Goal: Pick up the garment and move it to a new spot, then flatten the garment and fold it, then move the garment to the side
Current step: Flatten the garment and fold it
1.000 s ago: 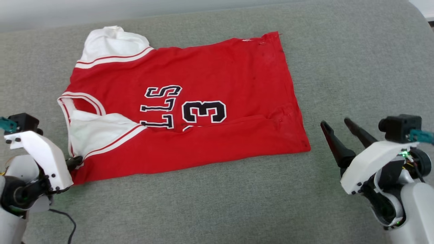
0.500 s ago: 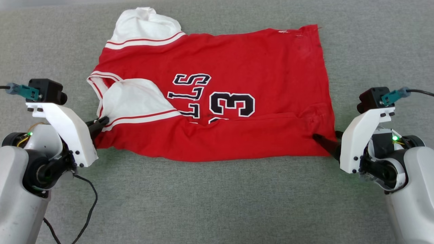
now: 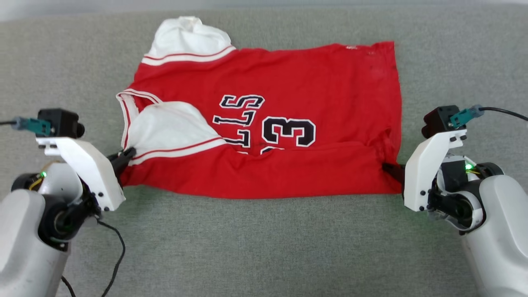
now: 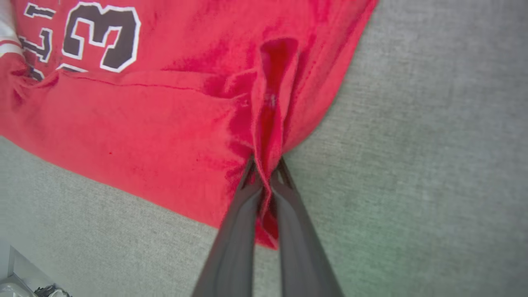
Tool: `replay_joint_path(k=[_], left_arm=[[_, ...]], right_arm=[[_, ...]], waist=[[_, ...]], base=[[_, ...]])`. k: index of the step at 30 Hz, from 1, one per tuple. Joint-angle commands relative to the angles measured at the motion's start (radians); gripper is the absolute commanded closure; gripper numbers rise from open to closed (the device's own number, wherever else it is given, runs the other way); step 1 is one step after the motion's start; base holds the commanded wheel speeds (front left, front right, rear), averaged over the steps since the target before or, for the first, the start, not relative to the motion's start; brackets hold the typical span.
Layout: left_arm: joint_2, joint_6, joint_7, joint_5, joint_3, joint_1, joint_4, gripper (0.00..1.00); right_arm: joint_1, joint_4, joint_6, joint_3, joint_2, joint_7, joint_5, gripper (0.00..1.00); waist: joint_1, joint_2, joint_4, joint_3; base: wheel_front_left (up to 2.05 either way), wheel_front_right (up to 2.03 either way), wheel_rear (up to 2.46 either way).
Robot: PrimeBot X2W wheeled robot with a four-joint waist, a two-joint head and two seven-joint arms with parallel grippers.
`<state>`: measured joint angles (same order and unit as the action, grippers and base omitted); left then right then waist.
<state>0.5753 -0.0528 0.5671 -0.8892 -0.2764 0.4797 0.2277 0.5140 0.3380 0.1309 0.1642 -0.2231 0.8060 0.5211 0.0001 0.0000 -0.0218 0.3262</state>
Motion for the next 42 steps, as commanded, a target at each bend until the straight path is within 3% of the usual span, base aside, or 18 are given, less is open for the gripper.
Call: replay_joint_path(k=[1,10,18,26,27,28,29,30,35,38,40,42], left_arm=[[-0.01,0.003,-0.023,0.0,0.006,-0.02,0.008,1.0],[-0.046,0.027,-0.114,-0.011,0.022,-0.136,0.036,1.0],[-0.023,0.077,-0.115,-0.029,0.036,-0.323,-0.042,1.0],[-0.042,0.113,-0.09,-0.088,0.045,-0.454,-0.094,1.0],[-0.045,0.107,-0.09,-0.091,0.044,-0.451,-0.086,1.0],[-0.049,0.106,-0.099,-0.092,0.047,-0.442,-0.075,0.81],[-0.054,0.107,-0.108,-0.089,0.05,-0.431,-0.065,0.21],[-0.059,0.105,-0.114,-0.086,0.048,-0.422,-0.055,0.0],[-0.063,0.098,-0.175,-0.063,0.065,-0.38,-0.027,0.0],[-0.056,0.105,-0.223,-0.041,0.085,-0.356,-0.033,0.0],[-0.053,0.125,-0.295,-0.002,0.107,-0.317,-0.046,0.0],[-0.049,0.131,-0.318,0.012,0.115,-0.298,-0.051,0.0]], right_arm=[[-0.009,-0.006,0.0,0.009,-0.008,-0.013,0.01,1.0],[-0.08,-0.022,0.0,0.053,-0.036,-0.053,0.038,1.0],[-0.212,-0.065,0.0,0.067,-0.065,-0.053,0.082,1.0],[-0.361,-0.097,0.0,0.013,-0.055,-0.05,0.083,1.0],[-0.372,-0.093,0.0,0.007,-0.049,-0.054,0.081,0.75],[-0.38,-0.09,0.0,0.003,-0.044,-0.066,0.076,0.33],[-0.384,-0.091,0.0,0.001,-0.038,-0.082,0.074,0.0],[-0.39,-0.091,0.0,0.002,-0.033,-0.096,0.073,0.0],[-0.395,-0.142,0.0,0.026,-0.043,-0.29,0.014,0.0],[-0.399,-0.149,0.0,0.018,-0.031,-0.365,-0.017,0.0],[-0.379,-0.181,0.0,-0.011,-0.01,-0.476,-0.078,0.0],[-0.374,-0.192,0.0,-0.019,0.001,-0.504,-0.099,0.0]], waist=[[-0.0001,0.0,0.0,-0.034],[-0.0001,0.0,0.003,-0.192],[-0.0001,0.0,0.009,-0.322],[-0.0001,0.0,0.007,-0.316],[-0.0001,0.0,0.006,-0.31],[-0.0001,0.0,0.004,-0.305],[-0.0001,0.0,0.003,-0.3],[-0.0001,0.0,0.001,-0.297],[-0.0001,0.0,-0.017,-0.291],[-0.0001,0.0,-0.028,-0.291],[-0.0001,0.0,-0.047,-0.281],[-0.0001,0.0,-0.055,-0.272]], base=[[0.0,0.0,0.0],[0.0,0.0,0.0],[0.0,0.0,0.0],[0.0,0.0,0.0],[0.0,0.0,0.0],[0.0,0.0,0.0],[0.0,0.0,0.0],[0.0,0.0,0.0],[0.0,0.0,0.0],[0.0,0.0,0.0],[0.0,0.0,0.0],[0.0,0.0,0.0]])
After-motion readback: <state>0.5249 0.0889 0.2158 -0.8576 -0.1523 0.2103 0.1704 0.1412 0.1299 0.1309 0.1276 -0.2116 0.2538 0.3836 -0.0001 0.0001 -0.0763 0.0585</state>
